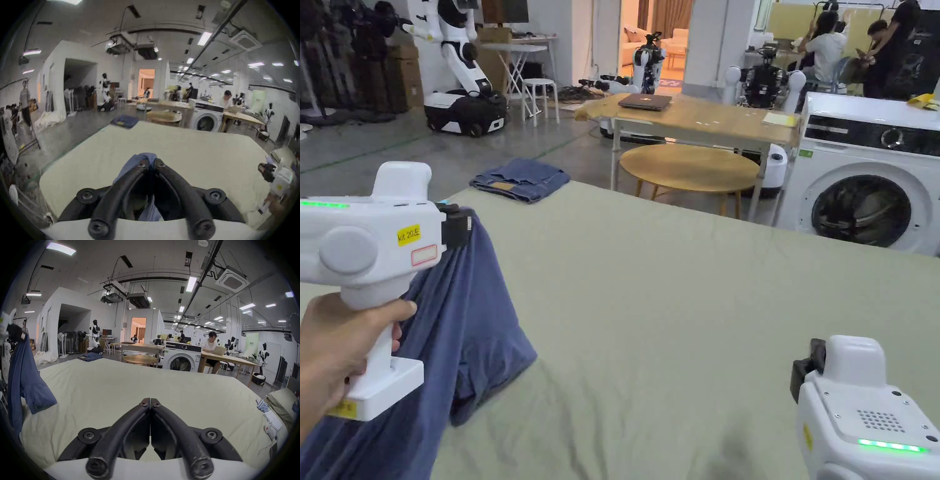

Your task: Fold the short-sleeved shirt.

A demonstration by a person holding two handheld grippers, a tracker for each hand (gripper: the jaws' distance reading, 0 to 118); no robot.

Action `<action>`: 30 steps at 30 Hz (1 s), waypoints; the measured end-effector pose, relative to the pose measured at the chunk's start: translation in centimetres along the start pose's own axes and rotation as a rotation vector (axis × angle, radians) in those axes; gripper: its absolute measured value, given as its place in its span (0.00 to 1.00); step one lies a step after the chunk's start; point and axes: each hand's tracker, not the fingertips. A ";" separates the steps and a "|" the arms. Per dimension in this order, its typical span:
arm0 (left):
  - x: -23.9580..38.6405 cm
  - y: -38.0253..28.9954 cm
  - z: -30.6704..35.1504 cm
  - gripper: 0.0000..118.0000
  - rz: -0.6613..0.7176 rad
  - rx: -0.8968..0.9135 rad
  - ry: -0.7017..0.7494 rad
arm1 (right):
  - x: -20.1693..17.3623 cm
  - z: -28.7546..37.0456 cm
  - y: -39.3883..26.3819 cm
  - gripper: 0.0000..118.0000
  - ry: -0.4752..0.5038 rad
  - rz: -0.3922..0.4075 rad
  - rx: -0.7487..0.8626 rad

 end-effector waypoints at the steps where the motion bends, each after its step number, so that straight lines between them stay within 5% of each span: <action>1: 1.5 1.0 -0.1 0.00 -0.024 0.009 -0.024 | 0.5 0.2 0.2 0.00 -0.008 -0.006 0.003; 14: 24.3 3.2 -5.6 0.00 -0.163 -0.010 -0.443 | 8.9 3.4 0.7 0.00 -0.155 -0.044 0.023; 23: 37.8 -3.0 -8.0 0.00 -0.209 -0.118 -0.746 | 14.6 5.9 -0.6 0.00 -0.285 -0.063 0.001; 30: 41.8 -10.1 -7.5 0.00 -0.268 -0.238 -0.826 | 17.2 7.4 -2.3 0.00 -0.340 -0.076 -0.041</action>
